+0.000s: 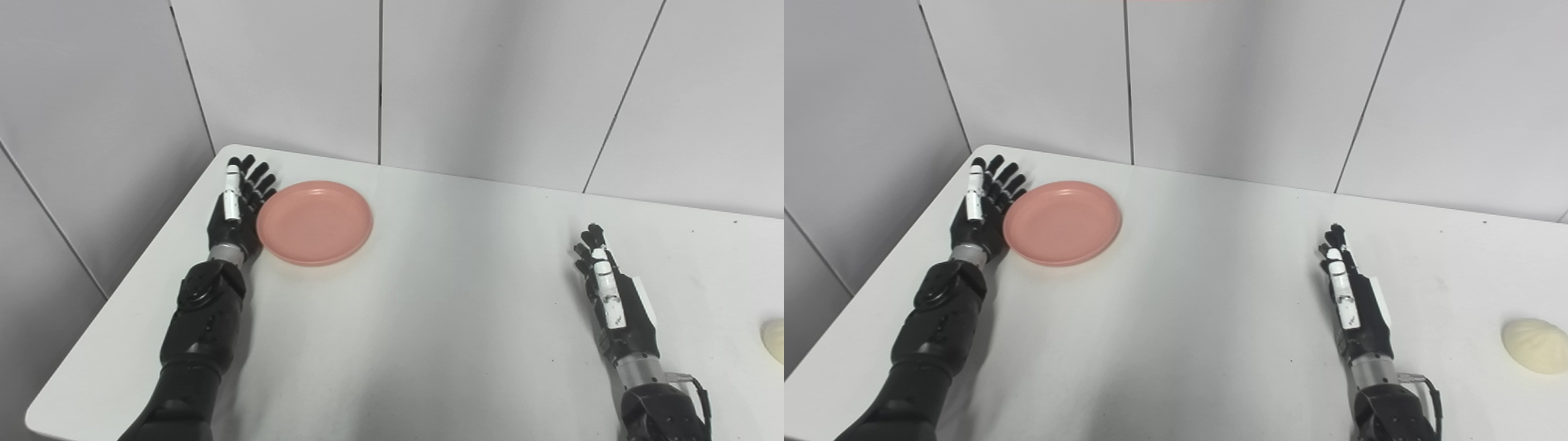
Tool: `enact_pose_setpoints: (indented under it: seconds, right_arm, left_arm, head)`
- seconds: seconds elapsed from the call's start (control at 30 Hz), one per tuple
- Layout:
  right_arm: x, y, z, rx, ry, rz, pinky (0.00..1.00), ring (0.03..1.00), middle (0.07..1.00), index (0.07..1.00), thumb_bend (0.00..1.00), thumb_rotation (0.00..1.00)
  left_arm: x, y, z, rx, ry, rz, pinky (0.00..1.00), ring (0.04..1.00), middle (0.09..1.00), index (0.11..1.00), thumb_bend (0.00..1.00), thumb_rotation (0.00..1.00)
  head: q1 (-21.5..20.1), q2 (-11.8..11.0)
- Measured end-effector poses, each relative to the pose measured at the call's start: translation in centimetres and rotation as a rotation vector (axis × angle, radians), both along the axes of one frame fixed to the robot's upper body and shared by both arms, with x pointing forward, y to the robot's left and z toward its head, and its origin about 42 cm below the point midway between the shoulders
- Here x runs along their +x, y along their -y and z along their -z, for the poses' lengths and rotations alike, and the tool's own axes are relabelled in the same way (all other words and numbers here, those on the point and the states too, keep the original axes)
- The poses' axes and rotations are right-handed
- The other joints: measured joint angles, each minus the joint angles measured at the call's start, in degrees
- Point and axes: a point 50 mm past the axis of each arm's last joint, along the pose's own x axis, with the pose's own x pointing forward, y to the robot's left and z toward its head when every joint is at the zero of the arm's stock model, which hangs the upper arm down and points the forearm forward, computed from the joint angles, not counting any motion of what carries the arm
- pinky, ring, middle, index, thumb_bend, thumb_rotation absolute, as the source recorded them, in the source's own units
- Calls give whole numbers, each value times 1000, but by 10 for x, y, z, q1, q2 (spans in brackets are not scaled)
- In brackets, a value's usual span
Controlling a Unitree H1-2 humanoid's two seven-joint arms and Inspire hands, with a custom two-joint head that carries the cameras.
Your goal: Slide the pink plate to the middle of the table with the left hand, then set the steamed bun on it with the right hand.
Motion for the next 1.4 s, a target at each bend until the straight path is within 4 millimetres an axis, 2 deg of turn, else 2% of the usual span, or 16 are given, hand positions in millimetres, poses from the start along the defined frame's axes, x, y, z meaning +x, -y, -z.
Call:
enact_pose_setpoints:
  seconds: [0.23, 0.47, 0.73, 0.97, 1.4]
  right_arm:
    - [-2, -1, 0, -2, 2, 2, 992, 973, 989, 1000, 199, 1000]
    - [-2, -4, 0, -7, 3, 2, 978, 967, 983, 997, 193, 1000]
    - [-4, -7, 0, -11, 6, 18, 971, 963, 977, 989, 188, 1000]
    - [-6, -9, 1, -8, 5, 15, 983, 967, 982, 995, 189, 1000]
    - [-7, -10, 2, -24, 2, 25, 966, 964, 979, 992, 195, 1000]
  left_arm:
    - [0, 29, 0, 37, -8, 76, 904, 896, 900, 892, 480, 944]
    - [-3, 57, 0, 67, -17, 160, 875, 889, 894, 892, 475, 962]
    - [-6, 85, 1, 125, -15, 252, 896, 891, 905, 902, 482, 968]
    - [-18, 111, 3, 178, -1, 333, 933, 922, 931, 925, 468, 1000]
    - [-30, 143, 6, 208, 4, 436, 960, 939, 947, 955, 423, 1000]
  head:
    - [-12, 3]
    - [-32, 4]
    - [-48, 5]
    - [-65, 7]
    - [-92, 8]
